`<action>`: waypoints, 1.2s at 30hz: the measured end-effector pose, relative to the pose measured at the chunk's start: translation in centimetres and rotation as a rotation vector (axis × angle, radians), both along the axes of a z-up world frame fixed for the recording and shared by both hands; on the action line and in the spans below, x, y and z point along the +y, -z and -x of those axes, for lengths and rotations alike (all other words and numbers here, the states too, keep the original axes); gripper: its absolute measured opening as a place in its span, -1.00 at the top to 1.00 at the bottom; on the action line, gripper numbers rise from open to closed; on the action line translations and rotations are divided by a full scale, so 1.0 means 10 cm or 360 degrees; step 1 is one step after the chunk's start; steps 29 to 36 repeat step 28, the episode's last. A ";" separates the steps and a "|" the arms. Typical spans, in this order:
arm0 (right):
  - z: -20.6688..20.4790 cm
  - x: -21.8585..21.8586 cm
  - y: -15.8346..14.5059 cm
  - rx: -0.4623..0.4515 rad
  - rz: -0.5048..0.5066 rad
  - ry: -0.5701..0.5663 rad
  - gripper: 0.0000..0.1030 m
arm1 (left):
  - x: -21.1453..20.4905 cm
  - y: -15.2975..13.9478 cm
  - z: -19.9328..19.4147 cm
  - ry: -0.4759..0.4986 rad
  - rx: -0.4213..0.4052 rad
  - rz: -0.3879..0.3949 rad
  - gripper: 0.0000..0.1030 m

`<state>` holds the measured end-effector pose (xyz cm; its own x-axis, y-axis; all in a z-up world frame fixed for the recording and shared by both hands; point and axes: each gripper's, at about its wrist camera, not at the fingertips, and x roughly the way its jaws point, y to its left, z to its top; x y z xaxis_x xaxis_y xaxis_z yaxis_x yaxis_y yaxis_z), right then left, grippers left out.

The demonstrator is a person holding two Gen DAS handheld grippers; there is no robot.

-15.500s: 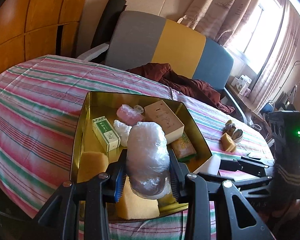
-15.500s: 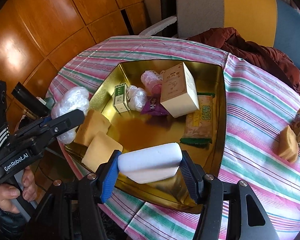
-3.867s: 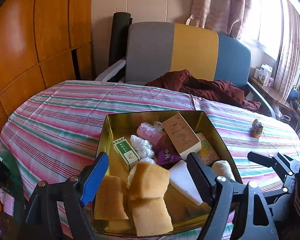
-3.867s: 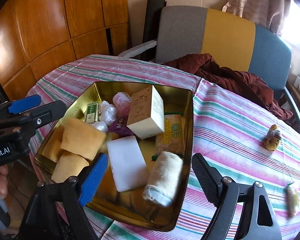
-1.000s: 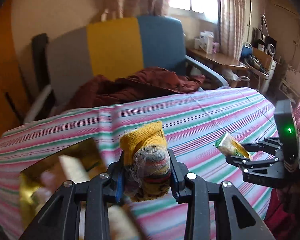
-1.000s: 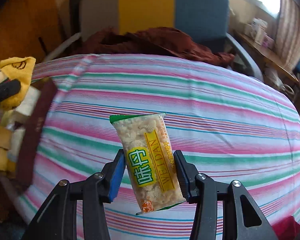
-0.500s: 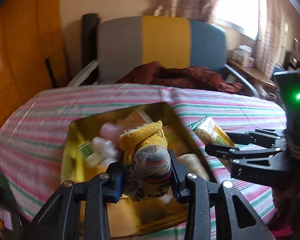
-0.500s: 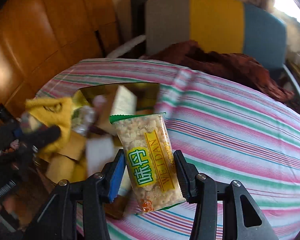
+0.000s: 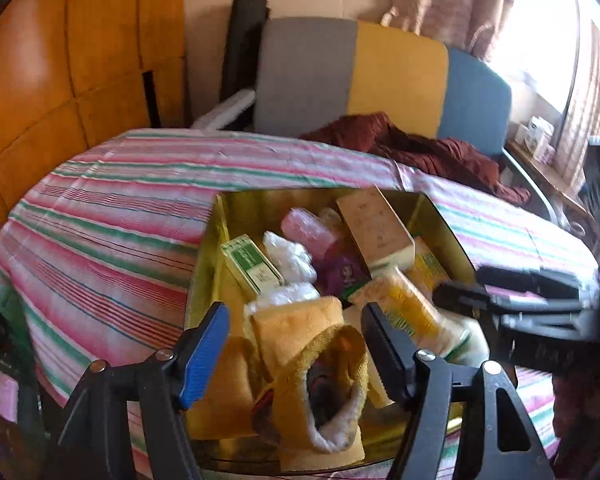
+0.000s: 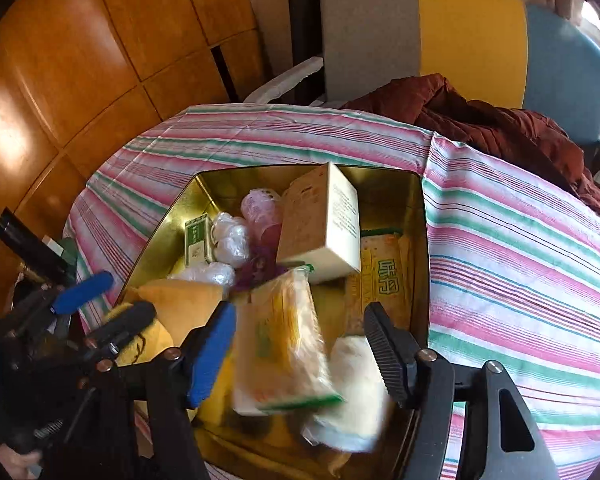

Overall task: Organize objects
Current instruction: 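Carry glove and WEIDAN packet into the gold tray and open both tools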

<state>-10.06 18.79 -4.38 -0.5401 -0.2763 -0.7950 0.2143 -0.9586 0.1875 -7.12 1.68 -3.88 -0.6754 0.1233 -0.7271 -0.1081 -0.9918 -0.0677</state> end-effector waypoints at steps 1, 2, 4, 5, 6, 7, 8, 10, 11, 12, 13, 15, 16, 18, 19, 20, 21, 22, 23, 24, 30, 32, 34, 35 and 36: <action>-0.03 0.00 -0.01 0.0001 -0.0002 -0.0002 -0.36 | -0.02 -0.04 -0.02 -0.0017 0.0019 -0.0016 -0.36; -0.07 -0.01 -0.01 0.0004 -0.0007 -0.0004 -0.42 | -0.04 -0.08 -0.04 -0.0054 0.0025 -0.0019 -0.36; -0.14 -0.03 -0.02 0.0019 -0.0025 -0.0010 -0.45 | -0.05 -0.15 -0.08 -0.0160 0.0030 0.0034 -0.37; -0.16 -0.03 -0.03 0.0025 -0.0031 -0.0014 -0.45 | -0.05 -0.18 -0.11 -0.0184 0.0036 0.0054 -0.37; -0.20 -0.03 -0.04 0.0032 -0.0034 -0.0019 -0.45 | -0.04 -0.21 -0.13 -0.0192 0.0039 0.0065 -0.37; -0.24 -0.04 -0.05 0.0040 -0.0035 -0.0024 -0.45 | -0.04 -0.23 -0.16 -0.0191 0.0041 0.0056 -0.37; -0.29 -0.05 -0.06 0.0050 -0.0037 -0.0030 -0.47 | -0.06 -0.26 -0.20 -0.0198 0.0049 0.0028 -0.37; -0.38 -0.08 -0.06 0.0064 -0.0038 -0.0042 -0.48 | -0.09 -0.29 -0.25 -0.0236 0.0063 0.0031 -0.37; -0.40 -0.08 -0.06 0.0068 -0.0038 -0.0045 -0.49 | -0.09 -0.31 -0.28 -0.0256 0.0077 0.0049 -0.37; -0.44 -0.09 -0.06 0.0071 -0.0039 -0.0048 -0.49 | -0.09 -0.32 -0.31 -0.0268 0.0094 0.0066 -0.37; -0.46 -0.09 -0.06 0.0074 -0.0039 -0.0049 -0.50 | -0.09 -0.32 -0.34 -0.0275 0.0111 0.0088 -0.37; -0.51 -0.10 -0.05 0.0078 -0.0044 -0.0048 -0.51 | -0.10 -0.31 -0.36 -0.0258 0.0112 0.0095 -0.37; -0.53 -0.10 -0.04 0.0080 -0.0047 -0.0048 -0.51 | -0.10 -0.31 -0.38 -0.0257 0.0116 0.0097 -0.37; -0.56 -0.09 -0.04 0.0082 -0.0051 -0.0044 -0.52 | -0.11 -0.32 -0.42 -0.0254 0.0144 0.0095 -0.36; -0.57 -0.09 -0.03 0.0081 -0.0051 -0.0042 -0.52 | -0.11 -0.33 -0.44 -0.0252 0.0159 0.0090 -0.34; -0.58 -0.08 -0.03 0.0081 -0.0050 -0.0040 -0.52 | -0.12 -0.35 -0.45 -0.0250 0.0167 0.0076 -0.33; -0.59 -0.07 -0.03 0.0082 -0.0050 -0.0033 -0.52 | -0.13 -0.36 -0.46 -0.0257 0.0175 0.0066 -0.32; -0.60 -0.06 -0.03 0.0082 -0.0050 -0.0027 -0.52 | -0.14 -0.37 -0.47 -0.0263 0.0190 0.0062 -0.31; -0.60 -0.06 -0.03 0.0084 -0.0049 -0.0023 -0.52 | -0.14 -0.39 -0.48 -0.0264 0.0204 0.0061 -0.30; -0.61 -0.05 -0.04 0.0090 -0.0051 -0.0016 -0.52 | -0.15 -0.40 -0.48 -0.0265 0.0210 0.0066 -0.29; -0.66 0.00 -0.09 0.0130 -0.0062 0.0026 -0.52 | -0.14 -0.44 -0.50 -0.0261 0.0240 0.0093 -0.29; -0.66 0.00 -0.09 0.0130 -0.0062 0.0026 -0.52 | -0.14 -0.44 -0.50 -0.0261 0.0240 0.0093 -0.29; -0.66 0.00 -0.09 0.0130 -0.0062 0.0026 -0.52 | -0.14 -0.44 -0.50 -0.0261 0.0240 0.0093 -0.29; -0.66 0.00 -0.09 0.0130 -0.0062 0.0026 -0.52 | -0.14 -0.44 -0.50 -0.0261 0.0240 0.0093 -0.29; -0.66 0.00 -0.09 0.0130 -0.0062 0.0026 -0.52 | -0.14 -0.44 -0.50 -0.0261 0.0240 0.0093 -0.29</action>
